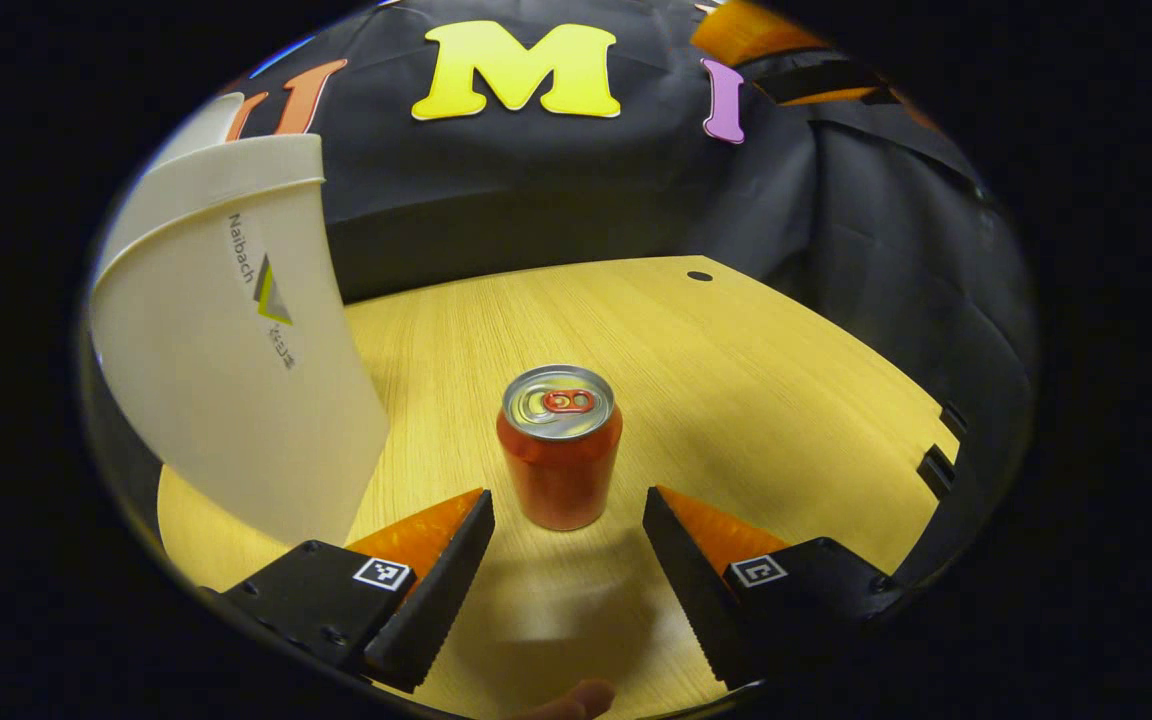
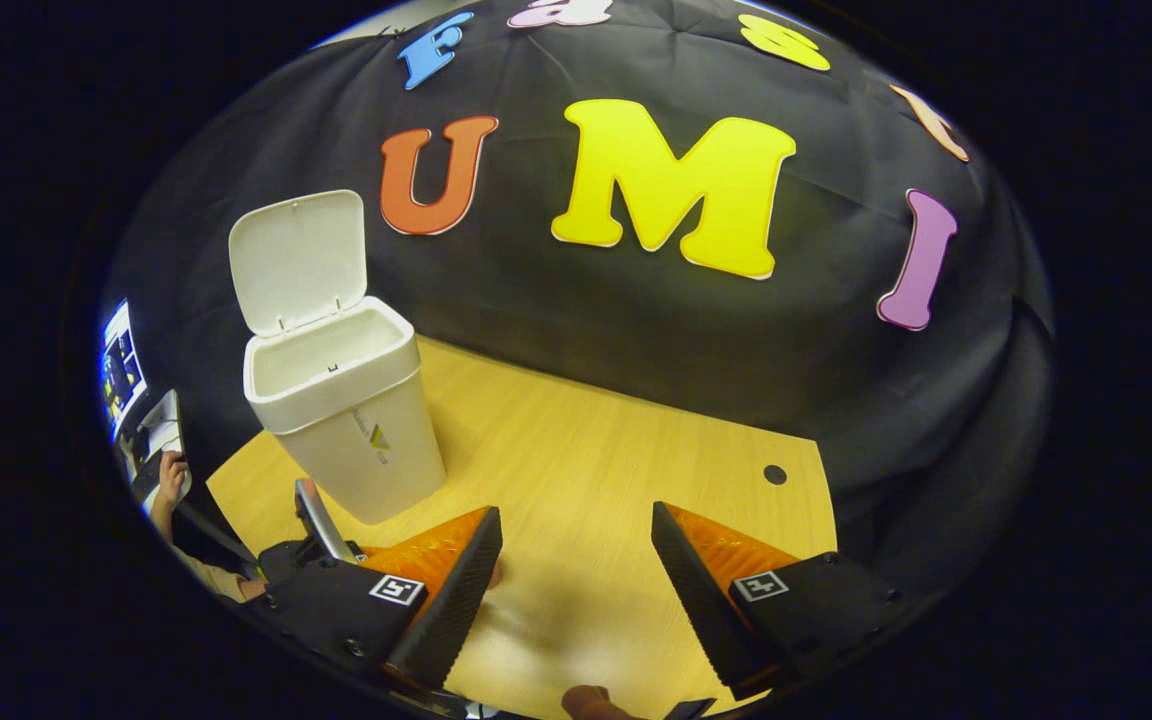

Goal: Press the lid of the desktop garbage bin to open it, pick up the crumpled paper on the desktop and throw it into the bin, then pick up the pop can on the desktop and drop it into the bin, and finally close the garbage bin lid.

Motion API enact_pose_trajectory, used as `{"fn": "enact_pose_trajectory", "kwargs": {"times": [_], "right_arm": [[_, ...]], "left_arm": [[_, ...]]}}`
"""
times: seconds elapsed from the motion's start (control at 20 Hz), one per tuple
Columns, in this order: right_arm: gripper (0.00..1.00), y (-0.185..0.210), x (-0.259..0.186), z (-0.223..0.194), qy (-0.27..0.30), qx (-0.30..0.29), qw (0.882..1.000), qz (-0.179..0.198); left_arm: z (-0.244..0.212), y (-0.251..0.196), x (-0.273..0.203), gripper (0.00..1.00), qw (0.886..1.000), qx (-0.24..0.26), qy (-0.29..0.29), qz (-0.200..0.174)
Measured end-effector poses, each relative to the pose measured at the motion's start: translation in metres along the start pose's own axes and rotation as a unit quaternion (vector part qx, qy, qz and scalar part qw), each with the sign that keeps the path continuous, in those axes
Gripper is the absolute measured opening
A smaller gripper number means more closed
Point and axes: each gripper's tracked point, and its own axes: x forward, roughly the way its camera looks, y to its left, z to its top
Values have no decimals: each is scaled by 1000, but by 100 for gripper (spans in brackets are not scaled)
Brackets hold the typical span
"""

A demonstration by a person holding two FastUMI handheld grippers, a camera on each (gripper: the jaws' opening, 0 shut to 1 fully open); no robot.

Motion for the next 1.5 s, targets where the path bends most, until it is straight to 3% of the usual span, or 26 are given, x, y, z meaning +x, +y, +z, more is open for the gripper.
{"fn": "enact_pose_trajectory", "kwargs": {"times": [0.3, 0.5, 0.65, 0.85, 1.1, 1.5], "right_arm": [[96, -16, -4, -20, 22, 17, 999, -21], [96, -23, -5, -34, 37, 17, 999, -30], [96, -31, -8, -42, 44, 24, 998, -35], [96, -42, -15, -59, 57, 34, 997, -45], [96, -57, -21, -71, 63, 41, 996, -55], [96, -83, -24, -83, 53, 60, 995, -53]], "left_arm": [[-7, 5, 28, 100, 1000, -23, 15, 6], [-12, 14, 47, 100, 999, -12, 39, 30], [-15, 11, 54, 99, 998, -10, 51, 20], [-16, 7, 61, 94, 998, 1, 60, 7], [-14, 11, 56, 88, 997, 8, 75, 19], [59, 1, 22, 87, 996, -3, 86, 35]]}}
